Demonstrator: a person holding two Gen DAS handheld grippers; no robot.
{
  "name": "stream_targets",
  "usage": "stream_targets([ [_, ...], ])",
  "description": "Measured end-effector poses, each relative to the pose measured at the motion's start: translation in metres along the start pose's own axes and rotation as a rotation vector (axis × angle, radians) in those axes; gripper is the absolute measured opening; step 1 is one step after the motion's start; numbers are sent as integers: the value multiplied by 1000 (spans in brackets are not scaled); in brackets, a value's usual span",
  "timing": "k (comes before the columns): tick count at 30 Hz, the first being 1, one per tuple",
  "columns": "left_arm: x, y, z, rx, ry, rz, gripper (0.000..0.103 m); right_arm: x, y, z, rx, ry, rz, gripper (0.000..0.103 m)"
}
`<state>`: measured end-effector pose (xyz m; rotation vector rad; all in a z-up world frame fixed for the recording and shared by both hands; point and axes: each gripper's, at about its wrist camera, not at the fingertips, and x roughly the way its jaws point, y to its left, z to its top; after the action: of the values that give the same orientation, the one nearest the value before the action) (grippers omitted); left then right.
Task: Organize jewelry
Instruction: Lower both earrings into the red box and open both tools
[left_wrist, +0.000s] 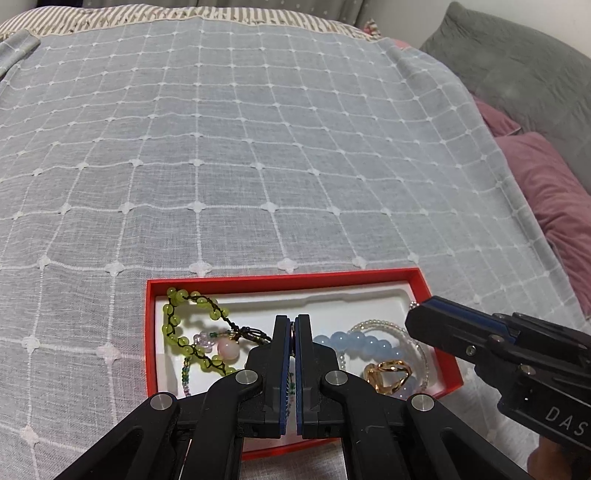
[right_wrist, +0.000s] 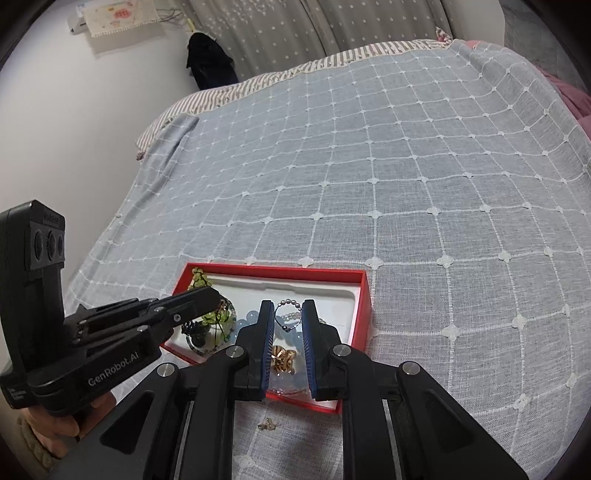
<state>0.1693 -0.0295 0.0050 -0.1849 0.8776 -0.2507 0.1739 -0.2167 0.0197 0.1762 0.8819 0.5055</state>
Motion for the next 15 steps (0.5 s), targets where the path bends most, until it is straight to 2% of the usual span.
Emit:
stream_targets([
  [2, 0, 1, 0, -1, 1, 0, 2, 0, -2, 0, 12, -1, 4, 17],
  [5, -1, 1, 0, -3, 2, -1, 11, -2, -3, 0, 19, 1, -8, 17],
  [8, -3, 2, 0, -8, -1, -7, 11, -5, -4, 0, 37, -4, 4, 17],
  [11, -7, 3, 1, -19, -7, -11, 12, -6, -5, -1, 50, -3, 8, 25],
  [13, -10, 4, 1, -25, -11, -11, 13, -6, -6, -1, 51, -1, 2, 25],
  [15, -14, 4, 2, -30, -15, -16, 17, -6, -7, -2, 56, 0, -5, 26],
])
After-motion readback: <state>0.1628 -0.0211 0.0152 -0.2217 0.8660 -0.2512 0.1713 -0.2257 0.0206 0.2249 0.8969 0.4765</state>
